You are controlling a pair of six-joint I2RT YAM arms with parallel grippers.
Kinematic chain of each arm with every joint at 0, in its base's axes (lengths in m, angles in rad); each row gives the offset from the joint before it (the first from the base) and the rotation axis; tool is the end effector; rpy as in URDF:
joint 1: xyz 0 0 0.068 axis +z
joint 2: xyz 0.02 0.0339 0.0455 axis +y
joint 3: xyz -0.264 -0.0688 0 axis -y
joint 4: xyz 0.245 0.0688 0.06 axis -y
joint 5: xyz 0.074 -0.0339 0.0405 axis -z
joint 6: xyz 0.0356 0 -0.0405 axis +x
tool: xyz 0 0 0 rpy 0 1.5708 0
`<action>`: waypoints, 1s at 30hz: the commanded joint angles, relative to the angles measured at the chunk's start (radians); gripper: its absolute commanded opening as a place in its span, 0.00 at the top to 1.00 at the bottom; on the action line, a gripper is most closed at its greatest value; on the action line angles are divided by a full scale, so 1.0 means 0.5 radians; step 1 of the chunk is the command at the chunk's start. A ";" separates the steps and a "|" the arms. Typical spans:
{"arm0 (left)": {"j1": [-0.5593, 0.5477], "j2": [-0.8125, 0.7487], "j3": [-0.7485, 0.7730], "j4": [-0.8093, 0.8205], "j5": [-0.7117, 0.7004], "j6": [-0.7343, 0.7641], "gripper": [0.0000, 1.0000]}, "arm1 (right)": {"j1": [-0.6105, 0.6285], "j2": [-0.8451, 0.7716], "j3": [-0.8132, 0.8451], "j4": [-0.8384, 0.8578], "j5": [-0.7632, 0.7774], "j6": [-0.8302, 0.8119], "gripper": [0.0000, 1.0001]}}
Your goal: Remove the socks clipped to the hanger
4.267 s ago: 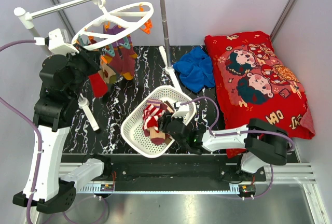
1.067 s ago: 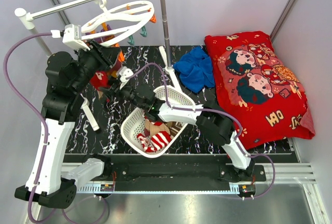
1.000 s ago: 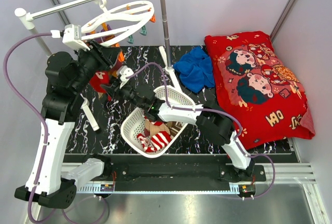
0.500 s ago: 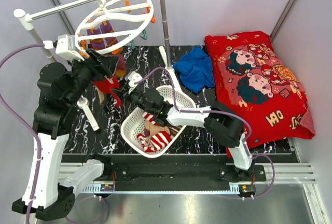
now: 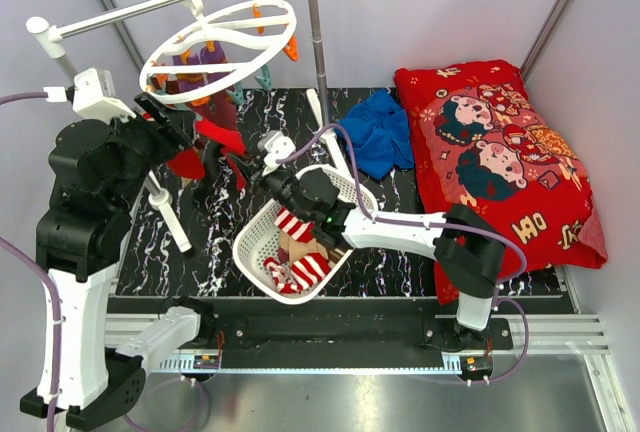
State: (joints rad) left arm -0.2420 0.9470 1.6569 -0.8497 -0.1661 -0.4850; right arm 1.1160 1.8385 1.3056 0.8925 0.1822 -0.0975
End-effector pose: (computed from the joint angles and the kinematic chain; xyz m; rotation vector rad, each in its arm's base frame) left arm 0.1184 -0.0232 0.5178 -0.3320 1.6925 -0.3978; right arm 0.1962 0.3865 0.3337 -0.5743 1.1151 0.7764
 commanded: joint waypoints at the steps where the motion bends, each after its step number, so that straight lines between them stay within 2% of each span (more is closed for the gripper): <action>1: 0.002 0.088 0.128 -0.068 -0.180 -0.033 0.38 | 0.121 -0.081 -0.019 0.041 0.163 -0.240 1.00; 8: 0.002 0.039 0.052 -0.068 -0.398 -0.042 0.39 | 0.152 -0.075 -0.016 0.022 0.188 -0.228 1.00; 14: 0.002 0.054 -0.037 0.083 -0.340 -0.051 0.39 | 0.164 -0.106 -0.046 0.077 0.151 -0.201 1.00; 25: 0.002 0.204 -0.043 0.119 -0.352 -0.107 0.41 | 0.179 -0.127 -0.086 0.123 0.139 -0.201 1.00; 30: 0.002 0.217 -0.077 0.150 -0.398 -0.113 0.46 | 0.186 -0.127 -0.095 0.129 0.114 -0.186 1.00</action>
State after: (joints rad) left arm -0.2420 1.0576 1.6272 -0.8410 -0.3222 -0.5335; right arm 1.1934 1.8336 1.2617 0.8944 0.2432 -0.1871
